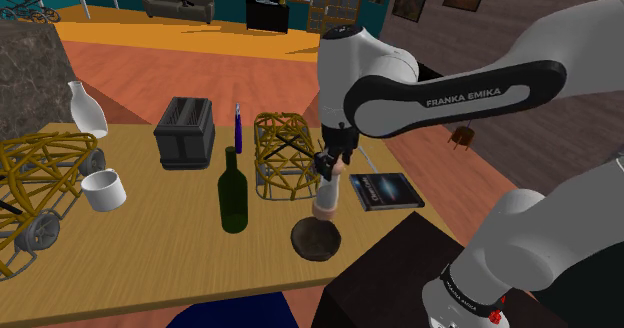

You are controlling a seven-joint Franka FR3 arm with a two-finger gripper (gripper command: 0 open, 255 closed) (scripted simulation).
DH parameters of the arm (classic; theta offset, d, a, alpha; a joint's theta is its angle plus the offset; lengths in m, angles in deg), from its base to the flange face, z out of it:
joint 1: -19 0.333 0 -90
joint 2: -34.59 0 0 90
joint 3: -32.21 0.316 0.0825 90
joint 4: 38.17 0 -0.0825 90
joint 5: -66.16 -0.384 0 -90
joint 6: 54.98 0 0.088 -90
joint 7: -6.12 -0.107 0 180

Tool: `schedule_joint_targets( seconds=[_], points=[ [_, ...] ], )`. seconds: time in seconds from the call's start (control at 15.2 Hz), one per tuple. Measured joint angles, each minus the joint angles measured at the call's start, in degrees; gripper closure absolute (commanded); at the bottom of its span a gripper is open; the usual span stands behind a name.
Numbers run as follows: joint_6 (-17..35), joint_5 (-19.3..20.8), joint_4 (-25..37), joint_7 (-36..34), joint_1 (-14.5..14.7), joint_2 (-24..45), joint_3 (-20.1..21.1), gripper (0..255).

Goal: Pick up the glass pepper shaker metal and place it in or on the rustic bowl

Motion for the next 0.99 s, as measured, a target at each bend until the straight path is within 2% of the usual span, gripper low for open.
schedule_joint_targets(
  seconds=[0.99],
  points=[
    [11.8, 1.5, -8.2, -2.5, -0.5, 3.9, 0.9, 255]
  ],
)
